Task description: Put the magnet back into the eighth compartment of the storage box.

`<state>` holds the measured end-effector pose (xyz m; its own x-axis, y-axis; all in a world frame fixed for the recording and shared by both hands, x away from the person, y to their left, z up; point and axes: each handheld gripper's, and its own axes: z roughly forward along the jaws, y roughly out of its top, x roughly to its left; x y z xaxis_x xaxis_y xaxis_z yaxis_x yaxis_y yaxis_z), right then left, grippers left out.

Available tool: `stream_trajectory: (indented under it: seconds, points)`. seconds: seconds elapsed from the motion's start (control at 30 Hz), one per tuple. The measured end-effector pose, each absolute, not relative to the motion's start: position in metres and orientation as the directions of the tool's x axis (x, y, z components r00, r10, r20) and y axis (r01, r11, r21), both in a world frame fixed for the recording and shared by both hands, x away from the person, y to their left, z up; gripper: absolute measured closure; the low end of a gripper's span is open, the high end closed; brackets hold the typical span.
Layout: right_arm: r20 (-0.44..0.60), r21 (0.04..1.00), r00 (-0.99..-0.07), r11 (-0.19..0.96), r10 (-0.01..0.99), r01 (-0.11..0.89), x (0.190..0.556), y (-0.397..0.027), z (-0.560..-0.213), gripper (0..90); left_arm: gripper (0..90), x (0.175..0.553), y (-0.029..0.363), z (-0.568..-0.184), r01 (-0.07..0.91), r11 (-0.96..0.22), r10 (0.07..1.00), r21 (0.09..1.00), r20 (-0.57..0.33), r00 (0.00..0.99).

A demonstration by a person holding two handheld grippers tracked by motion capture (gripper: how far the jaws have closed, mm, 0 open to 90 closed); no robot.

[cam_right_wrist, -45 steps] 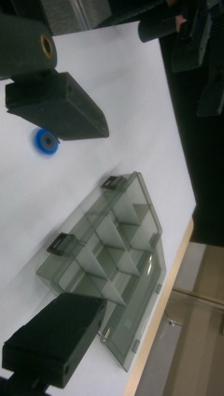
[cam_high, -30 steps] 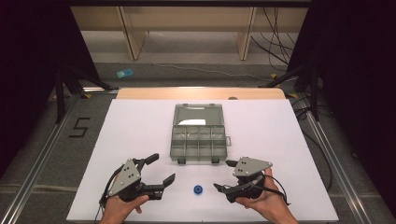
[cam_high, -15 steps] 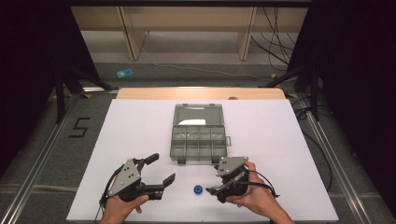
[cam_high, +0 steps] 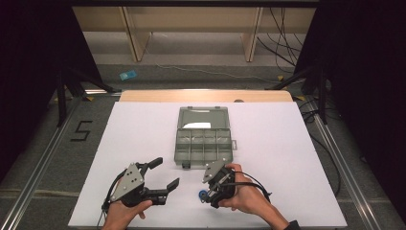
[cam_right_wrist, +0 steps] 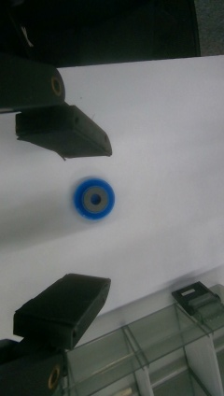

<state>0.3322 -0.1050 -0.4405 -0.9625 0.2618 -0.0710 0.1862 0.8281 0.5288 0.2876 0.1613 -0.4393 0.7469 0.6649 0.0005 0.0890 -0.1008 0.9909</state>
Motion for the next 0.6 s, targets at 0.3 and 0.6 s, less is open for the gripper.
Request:
stream_trajectory:
  seconds: [0.3, 0.6]
  points:
    - [-0.034, 0.464, -0.971, 0.864, 0.237, 0.195, 0.338, -0.093, -0.447, 35.7, 16.1, 0.288, 0.162, -0.439, 0.090, -0.104, 0.665, 0.991, 0.002, 0.747]
    - [-0.021, 0.418, -0.979, 0.892, 0.202, 0.174, 0.342, -0.085, -0.453, 42.4, 16.1, 0.288, 0.162, -0.439, 0.090, -0.106, 0.665, 0.990, 0.003, 0.747]
